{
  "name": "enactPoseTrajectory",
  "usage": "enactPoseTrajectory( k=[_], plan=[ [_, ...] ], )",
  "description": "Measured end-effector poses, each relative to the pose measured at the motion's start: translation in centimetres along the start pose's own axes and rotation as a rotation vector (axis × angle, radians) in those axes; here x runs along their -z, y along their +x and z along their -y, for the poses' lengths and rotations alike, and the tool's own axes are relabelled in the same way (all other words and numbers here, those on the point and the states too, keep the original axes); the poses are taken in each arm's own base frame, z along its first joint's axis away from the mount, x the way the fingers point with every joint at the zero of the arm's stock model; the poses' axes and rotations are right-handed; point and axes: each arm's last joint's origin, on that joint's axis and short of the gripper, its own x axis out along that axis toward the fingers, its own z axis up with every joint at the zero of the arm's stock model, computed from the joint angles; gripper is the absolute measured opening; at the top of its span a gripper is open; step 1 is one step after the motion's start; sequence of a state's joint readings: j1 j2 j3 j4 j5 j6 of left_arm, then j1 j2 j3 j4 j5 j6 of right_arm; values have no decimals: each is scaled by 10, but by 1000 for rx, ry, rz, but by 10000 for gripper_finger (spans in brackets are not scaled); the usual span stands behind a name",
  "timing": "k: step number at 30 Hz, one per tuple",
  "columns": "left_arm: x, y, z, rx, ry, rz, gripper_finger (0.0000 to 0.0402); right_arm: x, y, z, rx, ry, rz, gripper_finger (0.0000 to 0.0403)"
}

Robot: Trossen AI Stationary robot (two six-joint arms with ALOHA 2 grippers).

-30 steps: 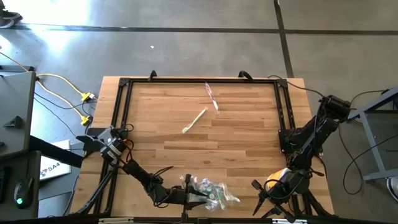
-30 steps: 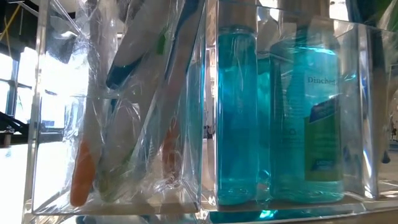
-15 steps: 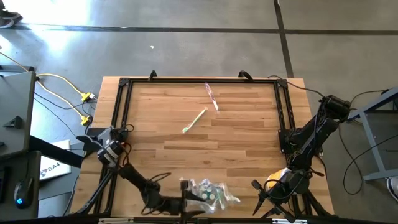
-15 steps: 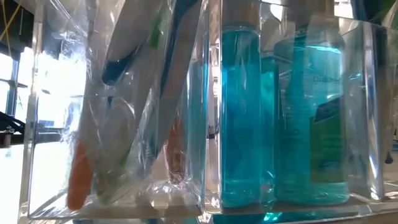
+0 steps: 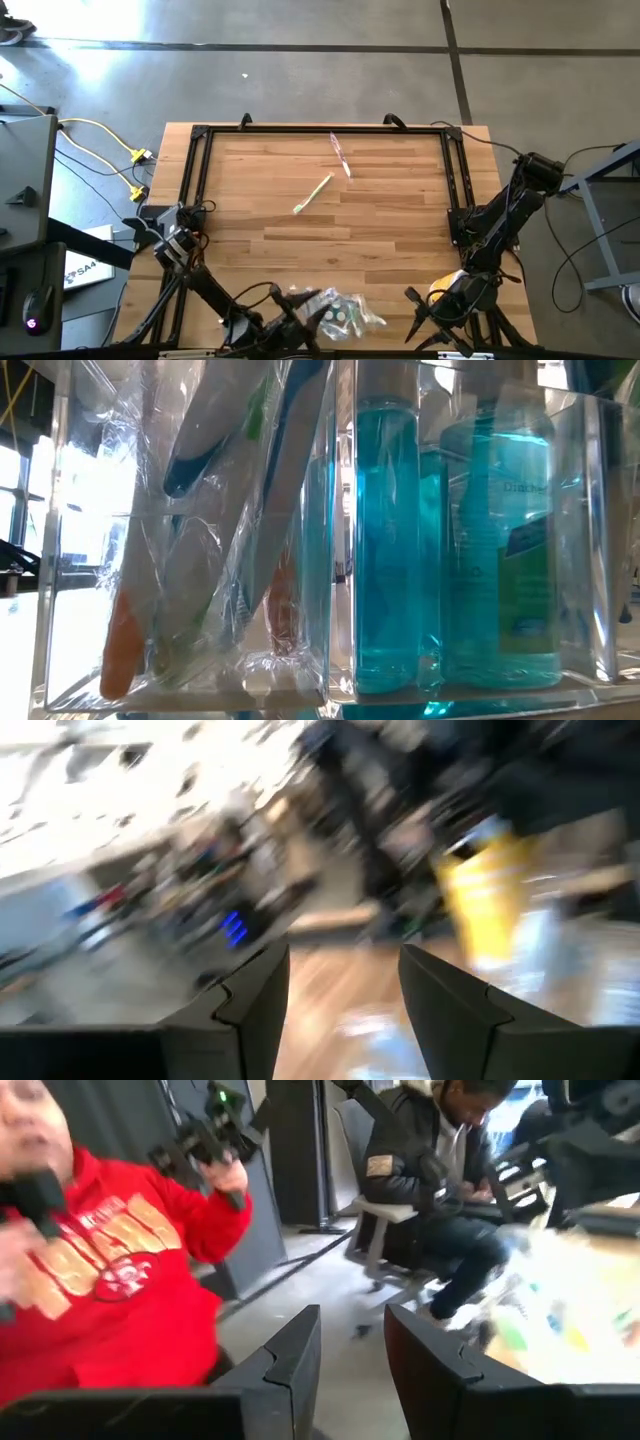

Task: Pick & Place toothbrushing station
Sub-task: Put the purple toothbrush into the transparent organizer

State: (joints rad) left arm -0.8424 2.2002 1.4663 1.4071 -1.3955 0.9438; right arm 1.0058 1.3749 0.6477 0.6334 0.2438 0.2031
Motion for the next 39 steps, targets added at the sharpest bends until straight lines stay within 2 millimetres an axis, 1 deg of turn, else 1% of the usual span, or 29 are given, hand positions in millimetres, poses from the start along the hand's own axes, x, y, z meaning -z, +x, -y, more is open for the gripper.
enactPoseTrajectory(
  k=[2, 4, 7, 9, 14, 17, 20, 24, 26, 30, 33, 36, 39],
  plan=[
    [-15, 8, -4, -71, 17, -78, 184, -3, -3, 2, 32, -83, 12, 105],
    [-32, 15, -10, -85, 3, -76, 184, -11, -6, 7, 88, -160, 41, 105],
    [-60, 30, -26, -93, 51, -54, 184, -21, -16, 13, 192, -268, 38, 105],
    [-72, 43, -39, -112, 101, -67, 184, -26, -24, 17, 291, -331, 16, 105],
    [-82, 88, -70, -216, 213, -147, 184, -46, -48, 29, 687, -443, 21, 105],
    [-89, 114, -96, -296, 232, -202, 184, -61, -65, 38, 847, -453, 35, 105],
    [-91, 139, -121, -371, 264, -252, 184, -75, -81, 54, 955, -422, 63, 105],
    [-85, 170, -151, -488, 293, -330, 184, -99, -113, 79, 1135, -333, 163, 105],
    [-79, 183, -163, -526, 329, -359, 184, -106, -130, 91, 1231, -314, 180, 105],
    [-62, 208, -180, -588, 398, -414, 184, -110, -154, 110, 1369, -330, 142, 105],
    [-58, 221, -197, -628, 432, -449, 184, -109, -165, 120, 1461, -322, 112, 105],
    [-60, 229, -218, -661, 445, -469, 184, -105, -169, 130, 1474, -317, 79, 105],
    [-63, 231, -238, -669, 496, -496, 184, -101, -166, 142, 1392, -295, 60, 105]
  ],
)
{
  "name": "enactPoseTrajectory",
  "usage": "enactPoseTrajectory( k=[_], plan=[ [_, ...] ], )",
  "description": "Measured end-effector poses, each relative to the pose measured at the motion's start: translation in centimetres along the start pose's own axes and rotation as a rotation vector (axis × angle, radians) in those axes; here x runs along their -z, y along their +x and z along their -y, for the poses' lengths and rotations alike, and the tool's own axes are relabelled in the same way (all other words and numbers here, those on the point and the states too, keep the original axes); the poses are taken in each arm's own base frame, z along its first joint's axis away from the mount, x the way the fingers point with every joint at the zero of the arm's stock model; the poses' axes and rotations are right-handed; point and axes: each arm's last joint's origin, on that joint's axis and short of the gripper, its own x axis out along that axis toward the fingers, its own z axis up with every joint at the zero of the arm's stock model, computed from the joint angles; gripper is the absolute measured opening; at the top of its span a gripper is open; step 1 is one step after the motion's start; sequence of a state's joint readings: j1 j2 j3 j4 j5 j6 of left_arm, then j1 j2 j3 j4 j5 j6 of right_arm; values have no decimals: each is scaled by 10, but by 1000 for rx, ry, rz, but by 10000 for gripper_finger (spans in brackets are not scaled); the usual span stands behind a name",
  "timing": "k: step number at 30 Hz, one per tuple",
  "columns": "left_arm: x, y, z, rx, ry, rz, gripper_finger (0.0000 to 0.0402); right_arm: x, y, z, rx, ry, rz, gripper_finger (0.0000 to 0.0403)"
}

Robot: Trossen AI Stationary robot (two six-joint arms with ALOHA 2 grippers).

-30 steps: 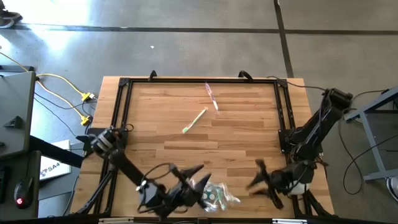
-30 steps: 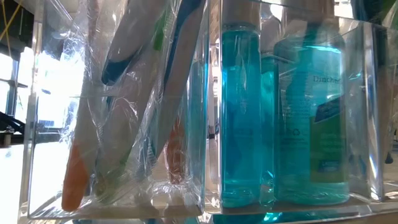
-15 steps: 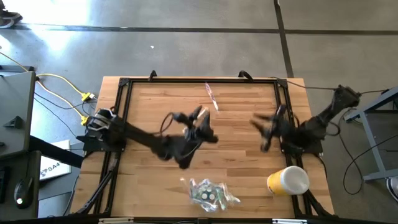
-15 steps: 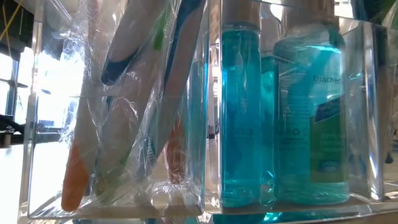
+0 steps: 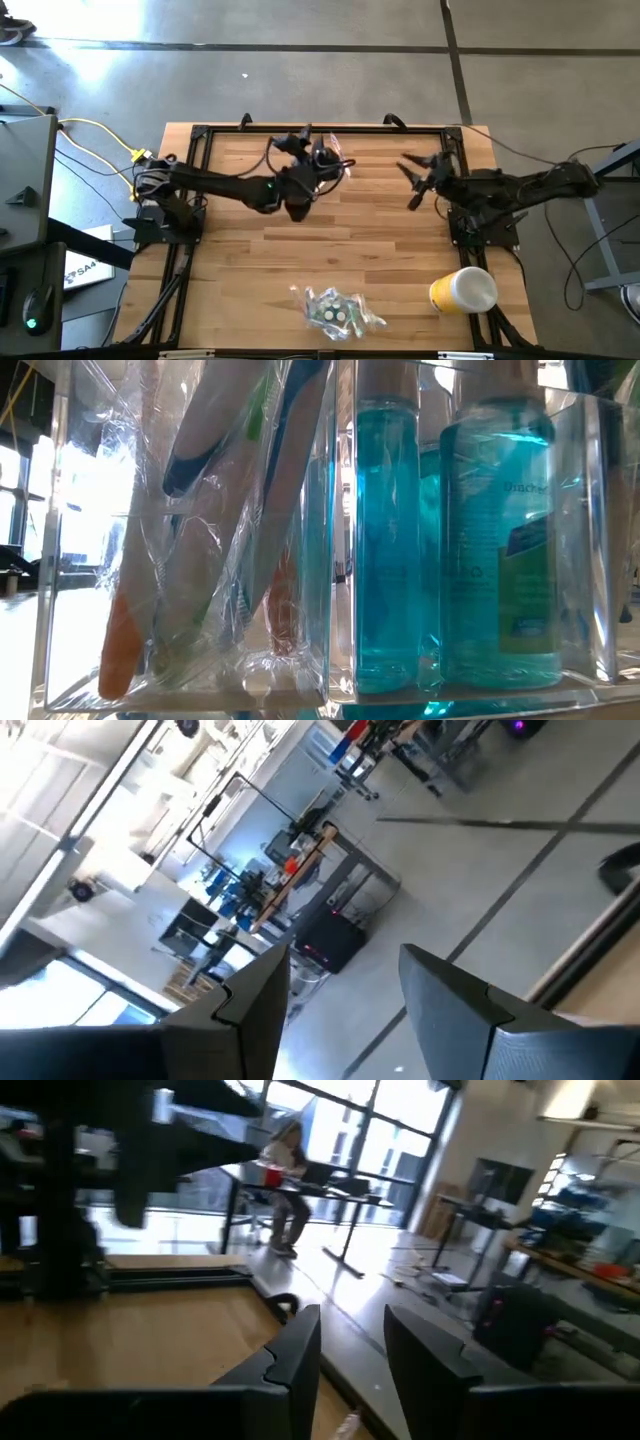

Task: Pick & Place toothbrushing station
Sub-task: Put the purple toothbrush into the transparent organizer

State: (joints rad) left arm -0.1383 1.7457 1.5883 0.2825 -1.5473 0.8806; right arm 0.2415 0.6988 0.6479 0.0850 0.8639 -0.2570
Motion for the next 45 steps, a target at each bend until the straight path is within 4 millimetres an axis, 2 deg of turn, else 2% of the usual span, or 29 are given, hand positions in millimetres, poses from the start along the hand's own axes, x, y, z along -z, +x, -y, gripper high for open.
enactPoseTrajectory(
  k=[5, 7, 9, 11, 13, 17, 23, 28, 31, 36, 45],
  plan=[
    [9, 8, -23, 89, 80, 63, 184, 9, 25, 0, -78, 63, -40, 105],
    [19, 11, -36, 243, 68, 117, 184, 12, 39, 2, -89, 70, -77, 105],
    [30, 15, -51, 488, -3, 133, 184, 16, 53, 3, -112, 83, -126, 105],
    [44, 27, -63, 701, -79, 63, 184, 17, 68, 5, -136, 104, -174, 105],
    [55, 39, -74, 841, -146, -26, 184, 18, 84, 8, -144, 125, -212, 105],
    [73, 55, -77, 982, -180, -205, 184, 18, 119, 15, -153, 176, -361, 105],
    [94, 67, -72, 999, -109, -347, 184, 40, 173, 26, -169, 246, -657, 105],
    [113, 69, -70, 1006, -69, -393, 184, 64, 209, 33, -242, 334, -793, 105],
    [126, 69, -60, 1011, -9, -431, 184, 78, 227, 33, -242, 354, -846, 105],
    [141, 66, -49, 1050, 15, -462, 184, 101, 245, 28, -215, 375, -914, 105],
    [155, 65, -38, 1069, 27, -520, 184, 143, 259, 20, -201, 347, -1036, 105]
  ],
)
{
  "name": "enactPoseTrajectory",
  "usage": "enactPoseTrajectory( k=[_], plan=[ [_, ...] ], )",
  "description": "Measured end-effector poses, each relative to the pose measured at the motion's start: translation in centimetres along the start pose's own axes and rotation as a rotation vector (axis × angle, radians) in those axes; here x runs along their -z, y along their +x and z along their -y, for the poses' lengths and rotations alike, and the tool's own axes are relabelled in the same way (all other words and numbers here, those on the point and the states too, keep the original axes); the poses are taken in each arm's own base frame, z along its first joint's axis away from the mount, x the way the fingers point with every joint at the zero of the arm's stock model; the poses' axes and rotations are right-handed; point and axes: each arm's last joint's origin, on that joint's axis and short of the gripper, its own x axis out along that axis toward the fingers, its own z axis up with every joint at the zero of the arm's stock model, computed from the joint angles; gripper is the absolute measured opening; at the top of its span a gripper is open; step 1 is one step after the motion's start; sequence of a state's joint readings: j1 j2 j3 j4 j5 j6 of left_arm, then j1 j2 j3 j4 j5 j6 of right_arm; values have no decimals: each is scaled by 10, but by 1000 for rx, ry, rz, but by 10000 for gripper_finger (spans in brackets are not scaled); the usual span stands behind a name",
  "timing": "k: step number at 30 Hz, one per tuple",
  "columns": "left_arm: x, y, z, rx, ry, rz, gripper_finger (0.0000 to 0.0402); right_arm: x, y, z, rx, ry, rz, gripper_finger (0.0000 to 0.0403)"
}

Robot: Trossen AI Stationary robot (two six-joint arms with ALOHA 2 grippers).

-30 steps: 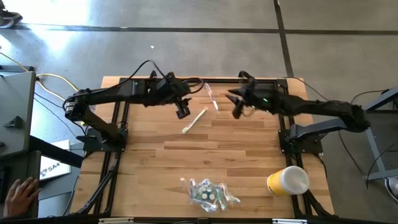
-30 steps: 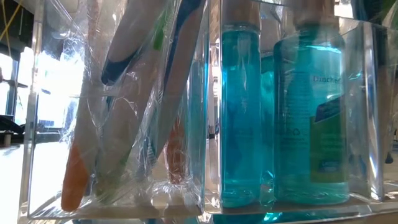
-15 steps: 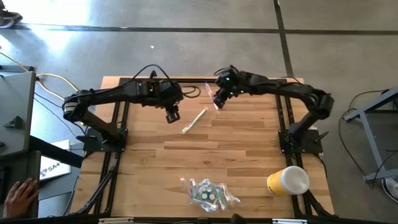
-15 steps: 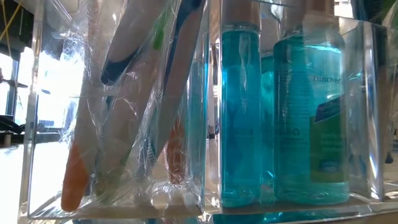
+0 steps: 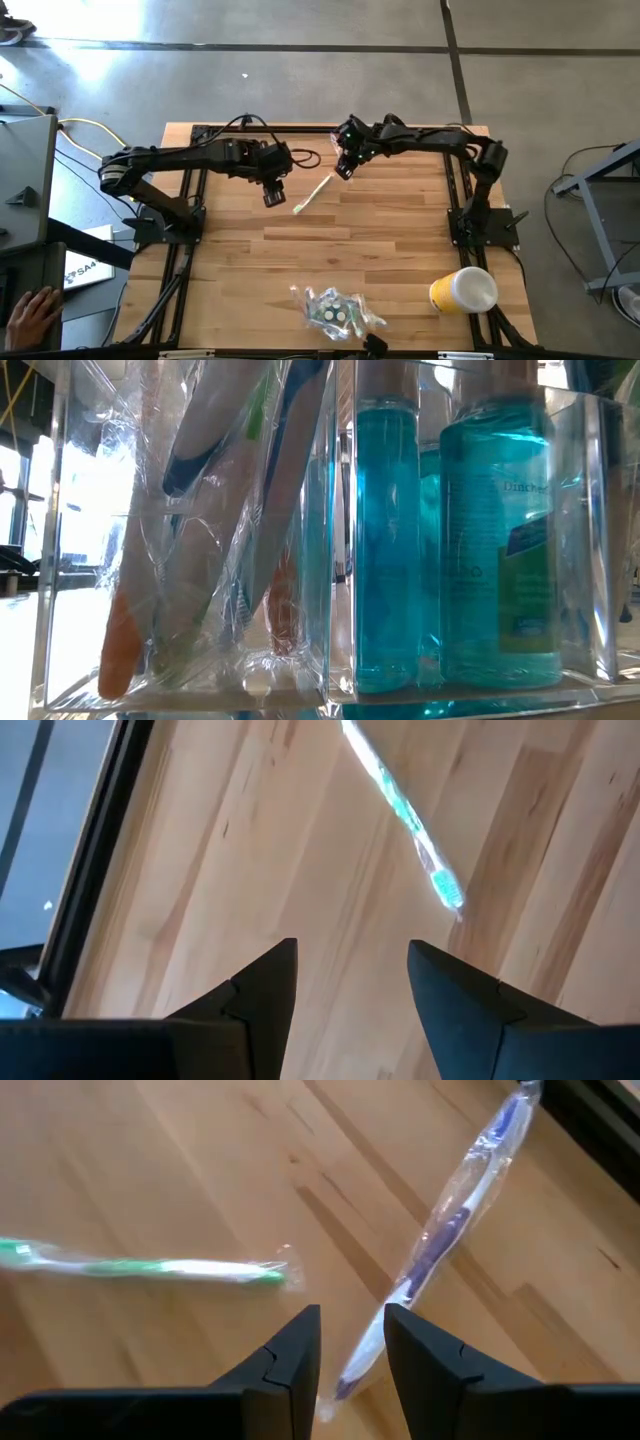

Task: Pick & Place toothbrushing station
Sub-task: Put the purple toothbrush into the transparent organizer

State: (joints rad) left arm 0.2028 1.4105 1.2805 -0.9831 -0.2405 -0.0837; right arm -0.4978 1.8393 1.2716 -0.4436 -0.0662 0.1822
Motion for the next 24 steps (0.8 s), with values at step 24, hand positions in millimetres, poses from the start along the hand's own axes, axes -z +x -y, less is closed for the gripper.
enactPoseTrajectory(
  k=[24],
  plan=[
    [16, 30, 6, 3, 15, -15, 184, 9, 48, 7, 82, 148, -26, 210]
  ],
)
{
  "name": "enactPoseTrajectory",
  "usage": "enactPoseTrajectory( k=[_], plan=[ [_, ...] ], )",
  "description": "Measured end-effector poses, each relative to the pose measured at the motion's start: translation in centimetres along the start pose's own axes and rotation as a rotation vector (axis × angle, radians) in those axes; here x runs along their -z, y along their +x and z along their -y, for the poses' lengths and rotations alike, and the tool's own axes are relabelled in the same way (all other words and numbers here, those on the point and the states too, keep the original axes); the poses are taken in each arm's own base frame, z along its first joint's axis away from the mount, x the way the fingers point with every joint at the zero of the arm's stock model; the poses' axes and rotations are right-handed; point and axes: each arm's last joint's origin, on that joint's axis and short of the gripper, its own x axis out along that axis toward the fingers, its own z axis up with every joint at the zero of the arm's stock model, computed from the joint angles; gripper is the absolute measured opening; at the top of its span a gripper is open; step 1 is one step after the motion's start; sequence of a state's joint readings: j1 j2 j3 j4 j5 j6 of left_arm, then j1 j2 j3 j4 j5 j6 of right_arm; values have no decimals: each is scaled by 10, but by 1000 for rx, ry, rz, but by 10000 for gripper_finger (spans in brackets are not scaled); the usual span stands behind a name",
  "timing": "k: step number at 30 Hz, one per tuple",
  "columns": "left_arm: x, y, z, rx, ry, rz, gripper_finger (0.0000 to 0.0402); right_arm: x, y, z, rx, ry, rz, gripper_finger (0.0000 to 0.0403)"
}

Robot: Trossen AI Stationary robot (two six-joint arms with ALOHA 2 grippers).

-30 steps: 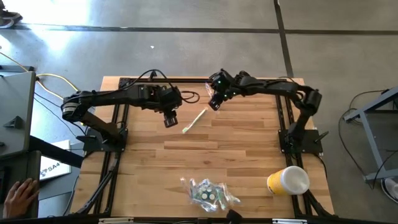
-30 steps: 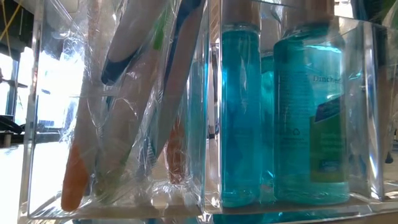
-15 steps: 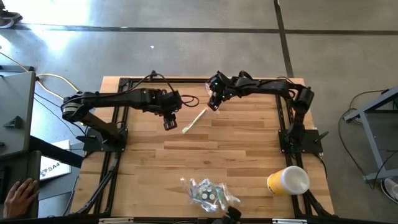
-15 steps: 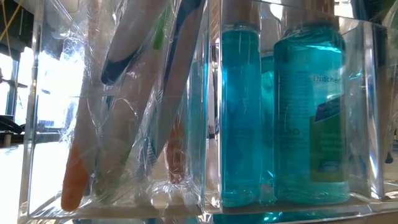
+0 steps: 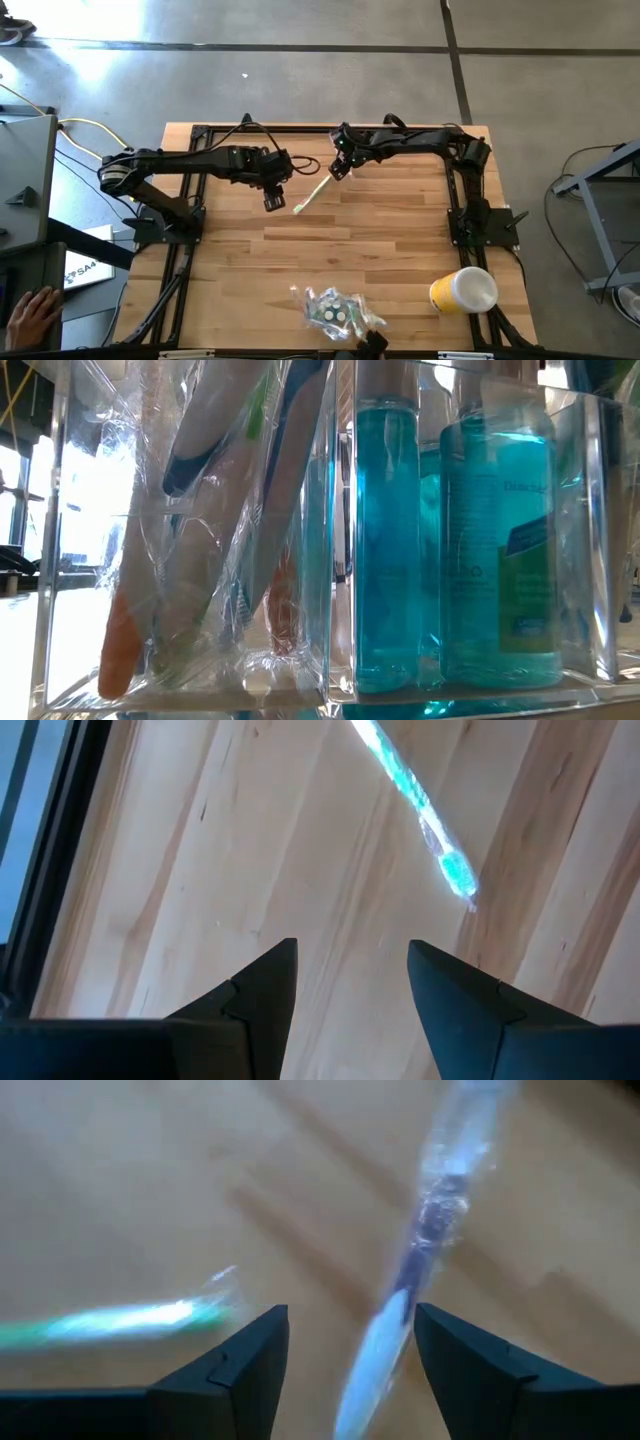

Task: Pick & Place toothbrushing station
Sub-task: Put the purple toothbrush into the transparent organizer

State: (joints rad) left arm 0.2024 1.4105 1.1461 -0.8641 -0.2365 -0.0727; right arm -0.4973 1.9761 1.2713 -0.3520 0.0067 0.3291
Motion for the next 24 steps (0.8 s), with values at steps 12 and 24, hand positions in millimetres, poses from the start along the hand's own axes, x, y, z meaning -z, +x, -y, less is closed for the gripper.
enactPoseTrajectory(
  k=[12, 24],
  plan=[
    [-3, 0, 0, 2, -7, 28, 184, -3, 8, 4, 151, -24, 73, 210],
    [-6, 0, 0, 5, -26, 62, 184, 4, 27, 5, 224, -79, 42, 200]
  ],
)
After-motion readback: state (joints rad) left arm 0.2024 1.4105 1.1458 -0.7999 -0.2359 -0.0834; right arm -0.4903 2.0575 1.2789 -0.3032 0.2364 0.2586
